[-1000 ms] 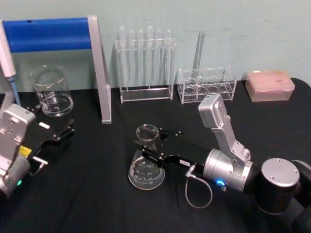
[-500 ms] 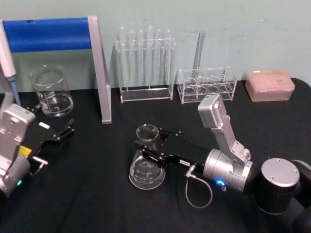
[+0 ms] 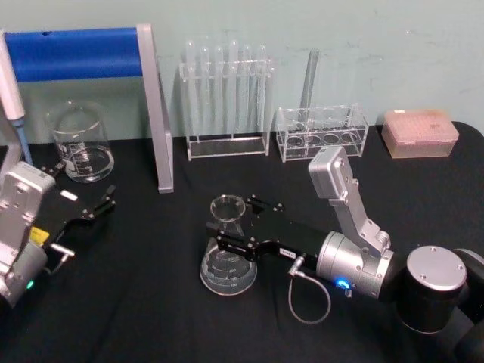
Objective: Grasp the erlenmeyer flask with one hand, shake it three times, then place it back.
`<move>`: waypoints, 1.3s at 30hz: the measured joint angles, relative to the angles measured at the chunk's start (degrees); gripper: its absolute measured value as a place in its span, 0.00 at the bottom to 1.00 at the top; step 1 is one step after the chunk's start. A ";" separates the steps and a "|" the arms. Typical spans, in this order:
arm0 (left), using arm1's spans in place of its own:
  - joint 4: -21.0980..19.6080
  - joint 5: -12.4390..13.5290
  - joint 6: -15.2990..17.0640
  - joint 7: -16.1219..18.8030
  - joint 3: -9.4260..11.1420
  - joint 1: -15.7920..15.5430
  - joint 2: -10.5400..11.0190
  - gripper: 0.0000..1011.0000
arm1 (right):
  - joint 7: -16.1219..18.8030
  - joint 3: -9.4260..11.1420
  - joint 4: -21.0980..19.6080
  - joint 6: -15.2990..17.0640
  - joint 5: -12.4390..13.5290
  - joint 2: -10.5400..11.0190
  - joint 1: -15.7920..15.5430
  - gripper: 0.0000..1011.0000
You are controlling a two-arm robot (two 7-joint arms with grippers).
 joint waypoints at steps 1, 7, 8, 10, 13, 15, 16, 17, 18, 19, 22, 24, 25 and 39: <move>0.00 0.00 0.00 0.00 0.00 0.00 0.00 0.99 | 0.00 0.00 0.00 0.00 0.00 0.00 0.00 0.71; 0.00 0.00 0.00 0.00 0.00 0.00 0.00 0.99 | 0.02 -0.01 0.00 0.00 0.01 0.00 -0.01 0.89; 0.00 0.00 0.00 0.00 0.00 0.00 0.00 0.99 | 0.02 -0.01 0.00 0.00 0.02 0.00 -0.01 0.91; 0.00 0.00 0.00 0.00 0.00 0.00 0.00 0.99 | 0.02 -0.01 0.00 0.00 0.02 0.00 -0.01 0.95; 0.00 0.00 0.00 0.00 0.00 0.00 0.00 0.99 | 0.02 -0.01 0.00 0.00 0.02 0.00 -0.01 0.99; 0.00 0.00 0.00 0.00 0.00 0.00 0.00 0.99 | 0.02 -0.01 0.01 0.00 0.02 0.00 -0.01 0.99; 0.00 0.00 0.00 0.00 0.00 0.00 0.00 0.99 | 0.02 -0.01 0.01 0.00 0.02 0.00 -0.01 0.99; 0.00 0.00 0.00 0.00 0.00 0.00 0.00 0.99 | 0.02 -0.01 0.02 0.00 0.01 0.00 -0.01 0.99; 0.00 0.00 0.00 0.00 0.00 0.00 0.00 0.99 | 0.02 -0.01 0.02 0.00 0.01 0.00 -0.01 0.99; 0.00 0.00 0.00 0.00 0.00 0.00 0.00 0.99 | 0.02 -0.01 0.02 0.00 0.01 0.00 -0.01 0.99; 0.00 0.00 0.00 0.00 0.00 0.00 0.00 0.99 | 0.02 -0.01 0.02 0.00 0.01 0.00 -0.01 0.99; 0.00 0.00 0.00 0.00 0.00 0.00 0.00 0.99 | 0.02 -0.01 0.02 0.00 0.01 0.00 -0.01 0.99; 0.00 0.00 0.00 0.00 0.00 0.00 0.00 0.99 | 0.02 -0.01 0.02 0.00 0.01 0.00 -0.01 0.99; 0.00 0.00 0.00 0.00 0.00 0.00 0.00 0.99 | 0.72 0.40 -0.58 0.61 0.99 1.00 -0.60 0.99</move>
